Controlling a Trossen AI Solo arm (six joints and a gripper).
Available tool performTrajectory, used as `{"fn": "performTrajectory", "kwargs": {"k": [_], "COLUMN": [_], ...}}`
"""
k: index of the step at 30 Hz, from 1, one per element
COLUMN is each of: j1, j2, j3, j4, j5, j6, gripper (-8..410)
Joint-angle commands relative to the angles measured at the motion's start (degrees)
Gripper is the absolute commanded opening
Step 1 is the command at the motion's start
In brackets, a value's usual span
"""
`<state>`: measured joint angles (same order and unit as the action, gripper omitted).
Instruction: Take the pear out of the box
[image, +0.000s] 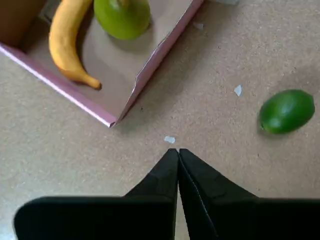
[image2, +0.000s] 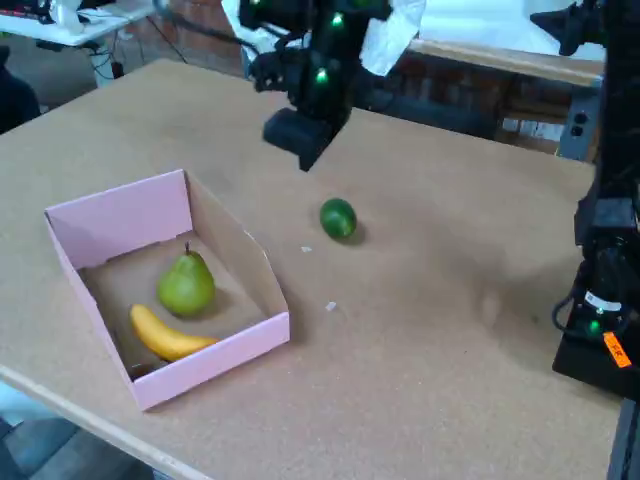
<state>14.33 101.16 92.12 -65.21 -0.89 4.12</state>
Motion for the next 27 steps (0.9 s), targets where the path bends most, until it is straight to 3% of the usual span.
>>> {"fn": "performTrajectory", "kwargs": {"k": [1, 15, 27], "j1": [0.0, 0.7, 3.1], "j2": [4.5, 15.7, 20.8], "j3": [4.1, 19.1, 24.5], "j4": [-1.5, -2.3, -2.1], "j5": [0.5, -0.2, -2.2], "j6": [-1.7, -8.9, -11.9], "gripper": [0, 0, 0]}}
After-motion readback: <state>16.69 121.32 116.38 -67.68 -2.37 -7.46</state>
